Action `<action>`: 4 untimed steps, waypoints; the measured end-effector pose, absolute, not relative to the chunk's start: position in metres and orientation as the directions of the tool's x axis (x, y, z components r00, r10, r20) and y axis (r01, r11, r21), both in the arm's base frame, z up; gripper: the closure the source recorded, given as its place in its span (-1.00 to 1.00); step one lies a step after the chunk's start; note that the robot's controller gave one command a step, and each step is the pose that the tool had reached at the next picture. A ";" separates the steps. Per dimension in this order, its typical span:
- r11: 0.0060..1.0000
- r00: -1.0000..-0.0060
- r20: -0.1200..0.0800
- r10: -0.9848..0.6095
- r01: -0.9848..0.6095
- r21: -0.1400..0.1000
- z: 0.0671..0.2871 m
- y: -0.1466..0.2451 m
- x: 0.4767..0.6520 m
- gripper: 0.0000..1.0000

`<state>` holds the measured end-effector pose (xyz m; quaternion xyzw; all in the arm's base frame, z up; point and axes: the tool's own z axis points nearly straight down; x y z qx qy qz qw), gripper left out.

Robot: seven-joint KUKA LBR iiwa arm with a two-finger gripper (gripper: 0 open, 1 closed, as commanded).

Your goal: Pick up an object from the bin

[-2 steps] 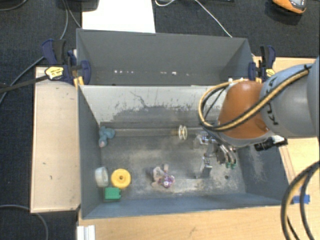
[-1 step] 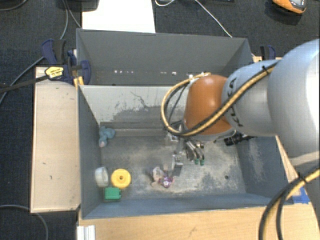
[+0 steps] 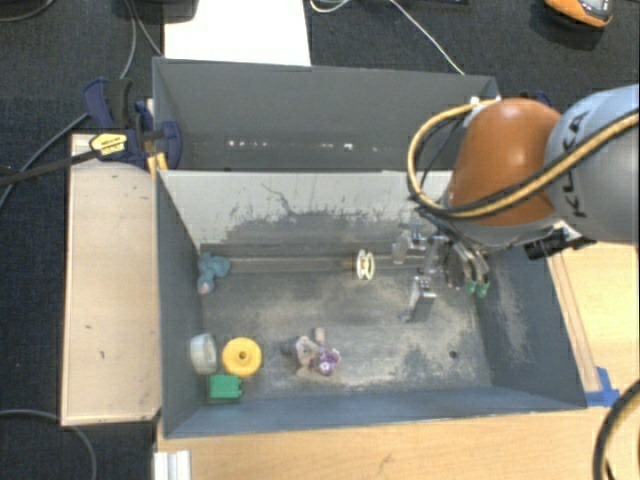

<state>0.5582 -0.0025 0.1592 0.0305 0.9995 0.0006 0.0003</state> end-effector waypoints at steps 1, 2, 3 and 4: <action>0.958 -0.958 -0.003 -0.287 -0.287 0.001 0.188 -0.004 0.551 -1.00; 1.000 -1.000 -0.008 0.004 0.004 0.002 0.093 -0.004 0.548 -1.00; 0.974 -0.974 -0.008 -0.225 -0.225 0.003 0.104 0.097 0.549 -1.00; 0.976 -0.976 -0.007 -0.218 -0.218 0.002 0.104 0.093 0.549 -1.00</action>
Offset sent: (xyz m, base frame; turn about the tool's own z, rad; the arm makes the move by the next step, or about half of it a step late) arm -0.0137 -0.0024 -0.0892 -0.0296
